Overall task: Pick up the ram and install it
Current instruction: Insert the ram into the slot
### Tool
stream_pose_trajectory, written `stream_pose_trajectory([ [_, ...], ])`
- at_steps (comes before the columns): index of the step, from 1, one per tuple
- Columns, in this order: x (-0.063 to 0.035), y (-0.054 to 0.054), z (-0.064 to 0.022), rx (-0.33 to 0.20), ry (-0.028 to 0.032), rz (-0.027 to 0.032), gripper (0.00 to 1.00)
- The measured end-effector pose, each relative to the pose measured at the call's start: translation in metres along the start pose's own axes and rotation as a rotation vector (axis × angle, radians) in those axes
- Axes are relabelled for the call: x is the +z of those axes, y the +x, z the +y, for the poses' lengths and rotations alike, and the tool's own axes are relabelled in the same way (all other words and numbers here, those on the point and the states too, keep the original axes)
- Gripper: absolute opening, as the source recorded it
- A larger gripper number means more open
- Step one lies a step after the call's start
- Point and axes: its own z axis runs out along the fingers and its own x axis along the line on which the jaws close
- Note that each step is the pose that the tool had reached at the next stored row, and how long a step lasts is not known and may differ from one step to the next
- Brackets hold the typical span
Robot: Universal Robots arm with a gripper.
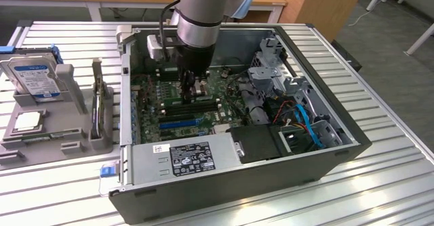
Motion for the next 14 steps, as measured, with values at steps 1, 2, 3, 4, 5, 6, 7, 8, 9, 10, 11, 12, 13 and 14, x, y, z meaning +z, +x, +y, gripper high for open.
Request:
stream_pose_trajectory([
  [1,0.0000,0.0000,0.0000,0.000,0.0000,0.0001,0.14],
  [2,0.0000,0.0000,0.0000,0.000,0.0000,0.0001,0.14],
  [3,0.0000,0.0000,0.0000,0.001,0.0000,0.0000,0.14],
  [4,0.0000,0.0000,0.0000,0.001,0.0000,0.0000,0.14],
  [5,0.0000,0.0000,0.0000,0.001,-0.0001,0.0000,0.14],
  [6,0.0000,0.0001,0.0001,0.002,-0.0002,0.0002,0.14],
  [7,0.0000,0.0001,0.0001,0.002,-0.0002,0.0002,0.14],
  [8,0.0000,0.0001,0.0000,0.002,-0.0002,0.0001,0.14],
  [9,0.0001,0.0001,0.0001,0.003,-0.0001,0.0000,0.14],
  [10,0.0001,0.0000,0.0000,0.004,-0.0001,-0.0002,0.14],
  [11,0.0001,0.0000,0.0000,0.006,-0.0001,-0.0003,0.14],
  [12,0.0002,0.0000,0.0000,0.006,-0.0001,-0.0004,0.14],
  [13,0.0002,0.0000,0.0000,0.007,0.0000,-0.0005,0.14],
  [14,0.0002,0.0000,0.0000,0.013,0.0000,-0.0011,0.14],
])
